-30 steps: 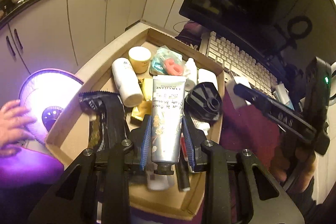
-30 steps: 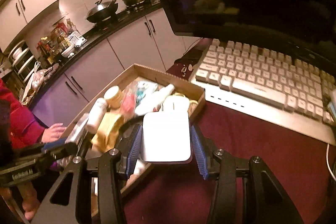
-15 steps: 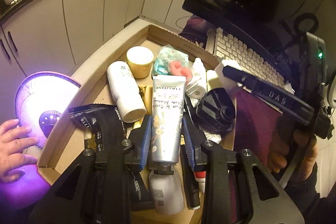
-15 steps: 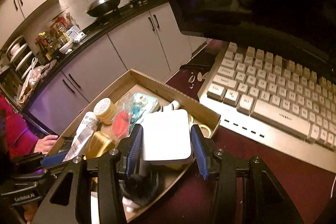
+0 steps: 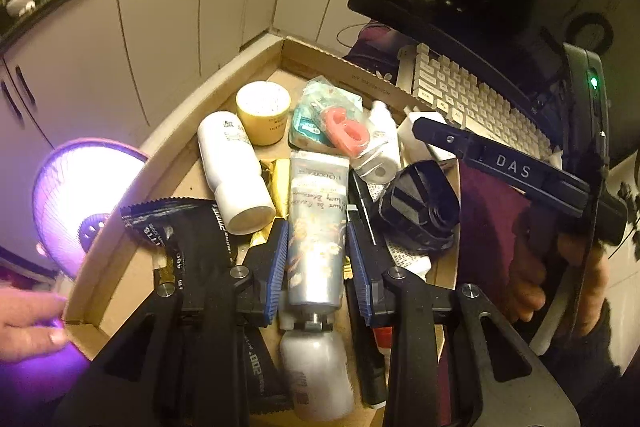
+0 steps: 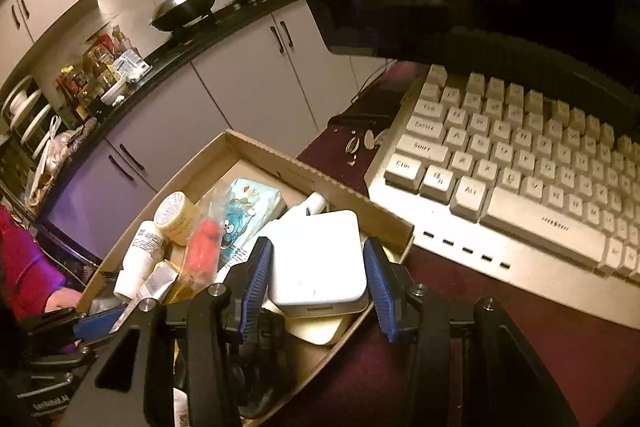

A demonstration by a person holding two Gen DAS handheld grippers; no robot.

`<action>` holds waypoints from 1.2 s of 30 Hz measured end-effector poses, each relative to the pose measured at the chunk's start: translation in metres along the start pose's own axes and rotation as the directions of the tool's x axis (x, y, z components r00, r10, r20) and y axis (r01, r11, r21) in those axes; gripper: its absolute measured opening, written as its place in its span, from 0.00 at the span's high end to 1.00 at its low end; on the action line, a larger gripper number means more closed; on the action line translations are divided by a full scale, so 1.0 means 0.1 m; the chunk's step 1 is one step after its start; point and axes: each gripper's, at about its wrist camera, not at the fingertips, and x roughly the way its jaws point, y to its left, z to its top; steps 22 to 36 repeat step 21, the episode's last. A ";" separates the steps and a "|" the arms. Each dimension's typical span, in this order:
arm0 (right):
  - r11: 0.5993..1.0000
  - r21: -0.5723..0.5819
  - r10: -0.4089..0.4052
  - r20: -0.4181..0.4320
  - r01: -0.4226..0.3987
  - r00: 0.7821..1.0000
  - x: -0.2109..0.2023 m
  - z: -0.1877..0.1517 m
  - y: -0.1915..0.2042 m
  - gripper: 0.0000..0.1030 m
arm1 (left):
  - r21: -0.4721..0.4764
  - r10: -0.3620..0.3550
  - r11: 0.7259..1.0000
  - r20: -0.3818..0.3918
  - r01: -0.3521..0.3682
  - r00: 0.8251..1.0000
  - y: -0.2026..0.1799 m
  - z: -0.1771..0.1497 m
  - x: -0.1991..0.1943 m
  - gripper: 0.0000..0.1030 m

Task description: Organize objects

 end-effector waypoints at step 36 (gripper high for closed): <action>0.996 0.028 0.080 0.029 -0.081 0.996 -1.33 -1.07 0.24 0.33 | 0.165 0.354 0.917 0.077 -0.362 0.932 -0.67 -0.79 -0.68 0.22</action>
